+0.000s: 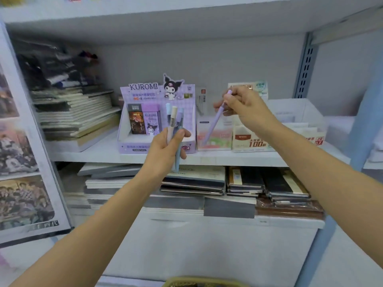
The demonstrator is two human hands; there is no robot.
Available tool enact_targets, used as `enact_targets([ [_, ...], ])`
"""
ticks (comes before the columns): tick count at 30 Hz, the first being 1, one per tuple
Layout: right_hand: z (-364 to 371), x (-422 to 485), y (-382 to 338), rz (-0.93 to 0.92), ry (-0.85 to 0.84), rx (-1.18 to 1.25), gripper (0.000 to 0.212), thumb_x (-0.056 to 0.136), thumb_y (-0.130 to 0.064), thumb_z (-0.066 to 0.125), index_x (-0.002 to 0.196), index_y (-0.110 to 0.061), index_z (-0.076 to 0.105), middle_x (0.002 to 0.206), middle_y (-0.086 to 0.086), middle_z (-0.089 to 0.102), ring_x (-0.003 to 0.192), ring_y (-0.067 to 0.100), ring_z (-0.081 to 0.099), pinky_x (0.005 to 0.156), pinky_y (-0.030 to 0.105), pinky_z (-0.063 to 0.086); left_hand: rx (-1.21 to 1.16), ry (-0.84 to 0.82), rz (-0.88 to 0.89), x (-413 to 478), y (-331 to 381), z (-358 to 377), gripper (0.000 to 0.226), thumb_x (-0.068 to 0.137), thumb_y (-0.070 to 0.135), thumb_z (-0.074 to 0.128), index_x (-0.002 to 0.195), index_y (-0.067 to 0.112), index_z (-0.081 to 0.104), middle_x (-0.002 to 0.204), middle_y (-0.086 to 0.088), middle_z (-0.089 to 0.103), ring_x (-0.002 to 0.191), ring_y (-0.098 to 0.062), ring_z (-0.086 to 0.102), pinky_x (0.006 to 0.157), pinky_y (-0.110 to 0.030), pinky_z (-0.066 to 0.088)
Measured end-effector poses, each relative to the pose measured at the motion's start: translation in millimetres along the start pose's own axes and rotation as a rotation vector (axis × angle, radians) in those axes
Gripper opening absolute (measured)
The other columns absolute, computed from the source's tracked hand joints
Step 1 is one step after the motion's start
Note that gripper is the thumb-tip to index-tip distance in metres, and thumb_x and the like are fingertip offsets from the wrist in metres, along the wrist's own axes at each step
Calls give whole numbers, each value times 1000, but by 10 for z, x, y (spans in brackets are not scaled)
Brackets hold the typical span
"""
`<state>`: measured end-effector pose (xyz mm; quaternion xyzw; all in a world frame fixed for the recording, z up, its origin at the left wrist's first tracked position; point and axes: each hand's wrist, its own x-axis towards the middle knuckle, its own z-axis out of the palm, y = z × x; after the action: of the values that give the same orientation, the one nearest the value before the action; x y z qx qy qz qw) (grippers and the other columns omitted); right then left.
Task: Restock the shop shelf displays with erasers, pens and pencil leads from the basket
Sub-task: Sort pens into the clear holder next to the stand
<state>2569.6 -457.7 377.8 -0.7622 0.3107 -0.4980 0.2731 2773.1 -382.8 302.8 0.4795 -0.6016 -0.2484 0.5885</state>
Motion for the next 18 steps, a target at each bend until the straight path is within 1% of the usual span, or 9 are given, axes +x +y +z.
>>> enact_targets([
  [2, 76, -8, 55, 34, -67, -142, 16, 104, -22, 39, 104, -9, 47, 105, 6, 71, 99, 7, 66, 84, 27, 50, 19, 16, -37, 50, -55, -18, 30, 101, 40, 46, 105, 19, 66, 58, 6, 60, 63, -9, 59, 69, -28, 45],
  [4, 140, -50, 112, 35, -70, -184, 15, 105, -23, 37, 100, -10, 43, 104, 5, 71, 78, -8, 64, 64, 21, 51, 60, 26, -74, 78, -125, -30, 29, 101, 39, 45, 105, 19, 66, 65, -1, 64, 67, -11, 61, 73, -33, 44],
  [5, 159, -69, 129, 31, -53, -169, 14, 105, -22, 37, 99, -11, 43, 103, 5, 71, 66, -12, 61, 53, 13, 46, 84, 26, -82, 82, -159, -35, 28, 101, 39, 45, 105, 20, 66, 67, -3, 65, 70, -10, 62, 72, -32, 44],
  [6, 173, -86, 132, 29, -36, -146, 13, 104, -21, 37, 98, -12, 43, 102, 4, 71, 63, -14, 60, 50, 8, 42, 101, 27, -82, 85, -186, -39, 27, 101, 39, 45, 105, 22, 66, 67, -2, 66, 71, -8, 63, 71, -30, 43],
  [9, 203, -107, 103, 29, -42, -120, 11, 104, -23, 39, 95, -19, 45, 99, -1, 73, 90, -4, 65, 66, 8, 43, 113, 30, -79, 133, -206, -61, 26, 102, 38, 44, 104, 25, 66, 67, 0, 66, 68, -2, 62, 70, -28, 44],
  [12, 185, -76, 56, 57, -88, -94, 11, 103, -22, 41, 99, -15, 49, 100, -2, 73, 97, 2, 66, 78, 12, 48, 52, 46, -69, 228, -167, -99, 29, 102, 33, 45, 104, 15, 67, 80, -7, 68, 64, -10, 62, 73, -28, 48],
  [14, 69, 29, -17, 66, -26, -16, 16, 102, -21, 43, 106, -9, 53, 101, -1, 72, 96, 4, 66, 84, 20, 51, 11, 42, -33, 307, -103, -136, 28, 102, 31, 45, 103, 12, 66, 96, -5, 71, 60, -11, 62, 67, -21, 50],
  [15, -14, 109, -68, 52, 40, 40, 17, 102, -20, 45, 107, -8, 55, 100, 0, 72, 93, 4, 66, 83, 21, 52, -12, 23, -19, 347, -61, -156, 28, 102, 31, 44, 103, 13, 66, 97, -2, 72, 60, -11, 62, 64, -20, 51],
  [18, -242, 377, -228, -13, 249, 218, 9, 99, -14, 51, 102, -8, 58, 89, 3, 69, 79, 7, 67, 75, 23, 54, -91, -72, -9, 470, 86, -204, 28, 103, 31, 42, 103, 15, 65, 87, -1, 73, 63, -15, 62, 65, -26, 54],
])
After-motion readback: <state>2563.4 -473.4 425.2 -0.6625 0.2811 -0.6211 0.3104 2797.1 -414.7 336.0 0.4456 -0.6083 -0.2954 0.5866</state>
